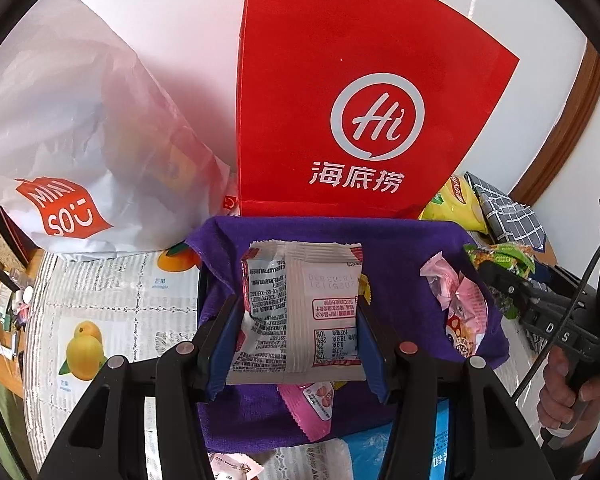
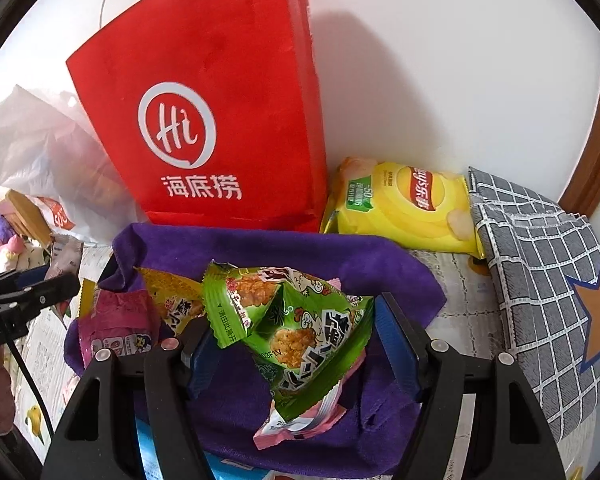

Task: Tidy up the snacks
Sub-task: 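Carry the green bag and white packet to the towel, one in each tool, then open the right tool over the towel while the left tool releases the white packet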

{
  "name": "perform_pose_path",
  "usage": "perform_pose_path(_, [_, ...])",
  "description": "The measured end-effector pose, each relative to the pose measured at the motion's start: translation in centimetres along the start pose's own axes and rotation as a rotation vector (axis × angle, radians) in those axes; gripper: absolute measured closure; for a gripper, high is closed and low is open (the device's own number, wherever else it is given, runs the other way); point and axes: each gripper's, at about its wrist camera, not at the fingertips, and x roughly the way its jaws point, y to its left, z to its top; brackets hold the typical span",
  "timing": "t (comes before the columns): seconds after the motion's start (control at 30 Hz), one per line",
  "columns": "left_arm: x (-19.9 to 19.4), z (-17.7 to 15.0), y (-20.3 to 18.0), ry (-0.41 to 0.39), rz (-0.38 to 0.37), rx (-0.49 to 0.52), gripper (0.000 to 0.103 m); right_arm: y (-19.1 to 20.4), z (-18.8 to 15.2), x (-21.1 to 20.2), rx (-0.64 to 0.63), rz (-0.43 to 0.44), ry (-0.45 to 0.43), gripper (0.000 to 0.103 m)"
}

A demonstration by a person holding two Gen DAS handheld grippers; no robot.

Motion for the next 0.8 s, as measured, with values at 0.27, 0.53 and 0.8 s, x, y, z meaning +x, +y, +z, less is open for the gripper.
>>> perform_pose_path(0.27, [1.0, -0.6, -1.4, 0.033, -0.026, 0.041, 0.051, 1.8, -0.6, 1.9, -0.06, 0.028, 0.065, 0.031])
perform_pose_path(0.53, [2.4, -1.3, -2.1, 0.091, -0.039, 0.051, 0.051, 2.1, -1.1, 3.0, -0.065, 0.024, 0.094, 0.032])
perform_pose_path(0.8, [3.4, -1.9, -2.8, 0.122, -0.007, 0.079, 0.05, 2.1, -1.1, 3.0, -0.063, -0.001, 0.112, 0.028])
